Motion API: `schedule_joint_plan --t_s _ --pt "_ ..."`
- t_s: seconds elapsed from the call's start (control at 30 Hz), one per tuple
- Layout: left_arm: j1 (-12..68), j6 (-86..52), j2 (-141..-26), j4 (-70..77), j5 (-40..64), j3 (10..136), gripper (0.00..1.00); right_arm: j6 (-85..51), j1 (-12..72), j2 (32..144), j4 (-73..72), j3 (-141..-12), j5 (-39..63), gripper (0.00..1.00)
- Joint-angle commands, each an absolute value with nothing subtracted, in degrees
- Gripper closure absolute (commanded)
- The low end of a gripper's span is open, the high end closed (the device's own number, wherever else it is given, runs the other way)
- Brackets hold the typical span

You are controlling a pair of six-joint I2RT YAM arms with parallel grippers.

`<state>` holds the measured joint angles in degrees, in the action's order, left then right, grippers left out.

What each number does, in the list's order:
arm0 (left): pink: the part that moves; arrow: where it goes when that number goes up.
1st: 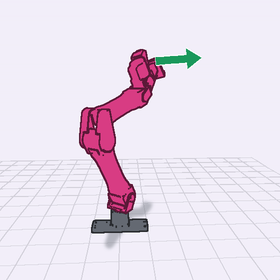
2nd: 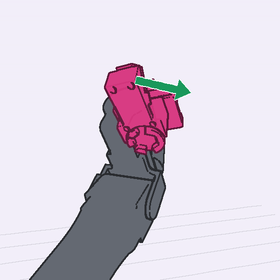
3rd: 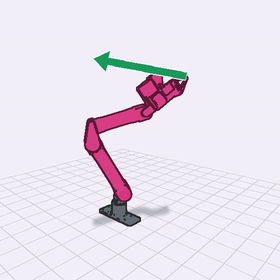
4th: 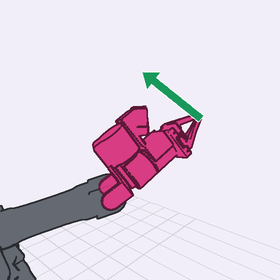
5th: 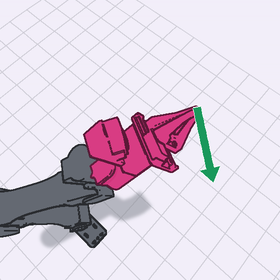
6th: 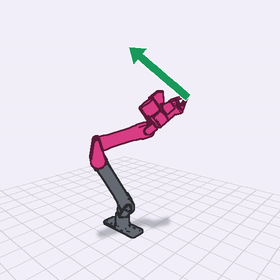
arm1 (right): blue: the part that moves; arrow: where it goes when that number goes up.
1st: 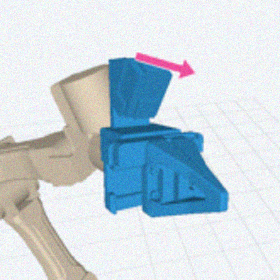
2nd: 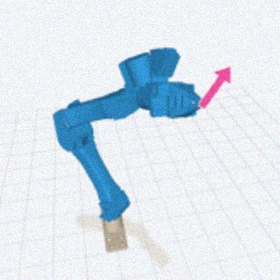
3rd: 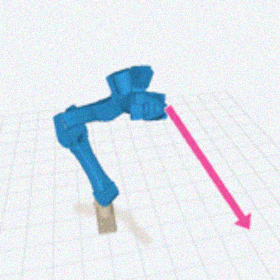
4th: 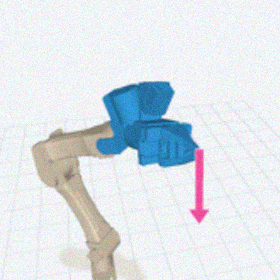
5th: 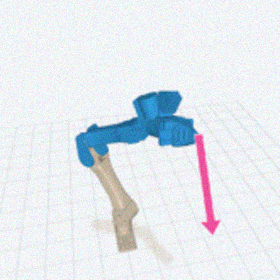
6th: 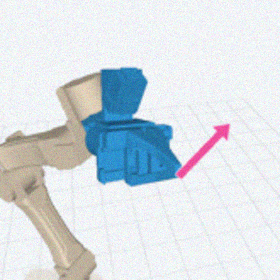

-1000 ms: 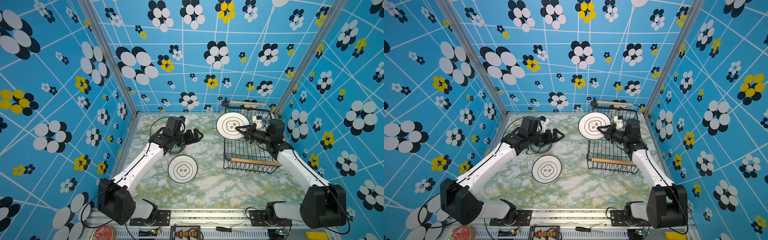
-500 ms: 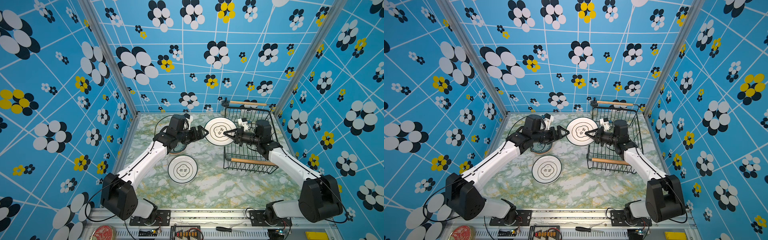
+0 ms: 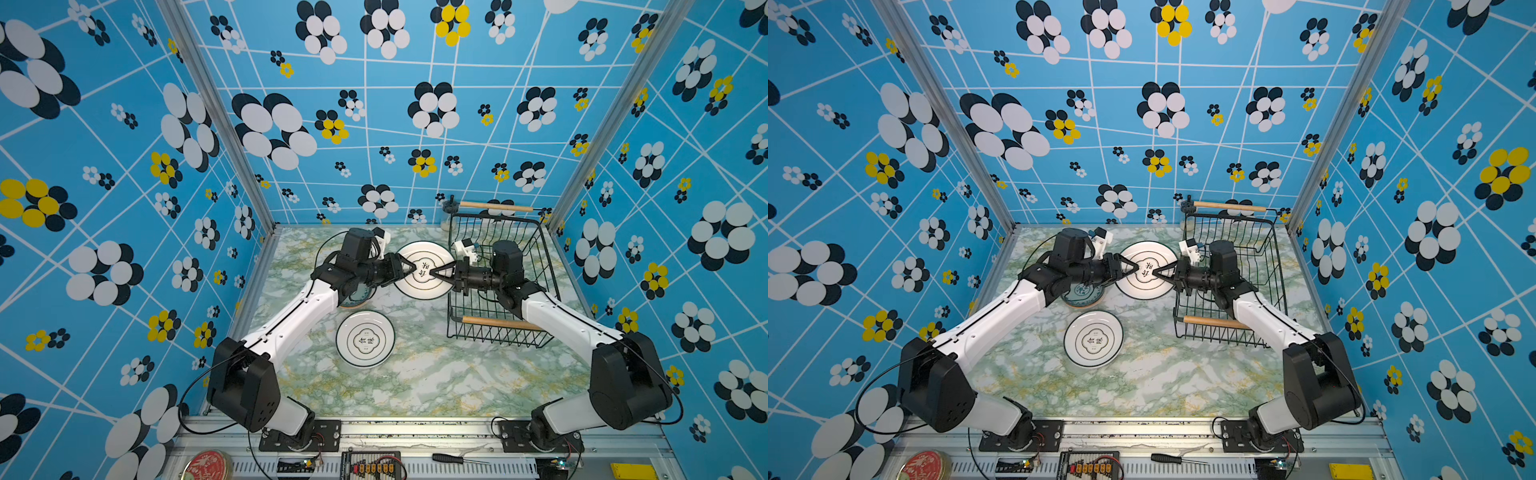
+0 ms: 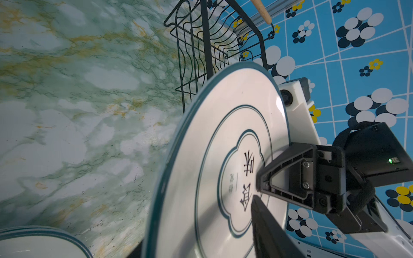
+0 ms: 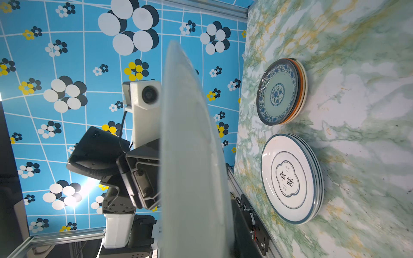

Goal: Unload the plates from the dish rack
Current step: Place the plate among the plates.

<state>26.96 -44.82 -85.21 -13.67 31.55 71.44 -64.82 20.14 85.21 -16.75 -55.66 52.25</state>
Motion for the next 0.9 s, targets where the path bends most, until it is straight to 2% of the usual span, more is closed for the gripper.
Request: schedule_joint_plan --t_s 0.0,0.03,0.2,0.37,0.7,0.77,0.87 --pt "26.98 -45.14 -85.54 -12.02 34.01 72.01 0.58 -64.68 21.08 86.15 -20.32 -58.4 54.36 0.79" --pt "26.98 -45.2 -85.36 -11.8 34.18 71.71 0.63 -64.69 21.18 86.35 -20.33 -58.44 54.34 0.79" --pt "26.63 -45.1 -84.78 -11.94 34.61 70.94 0.76 -64.51 21.53 87.22 -20.75 -59.06 54.41 0.74" --pt "25.94 -45.17 -84.22 -12.81 34.89 70.91 0.84 -64.56 21.88 88.04 -21.05 -59.67 54.34 0.64" --pt "24.09 -43.34 -81.21 -19.92 33.54 71.45 0.92 -62.08 21.93 88.12 -17.57 -61.15 53.33 0.23" --pt "23.23 -43.16 -80.07 -21.31 33.84 71.42 0.94 -58.27 21.96 87.59 -10.78 -63.08 51.96 0.11" --pt "21.91 -42.5 -78.16 -25.28 33.22 71.9 0.95 -49.42 21.95 86.71 3.3 -66.87 47.75 0.01"
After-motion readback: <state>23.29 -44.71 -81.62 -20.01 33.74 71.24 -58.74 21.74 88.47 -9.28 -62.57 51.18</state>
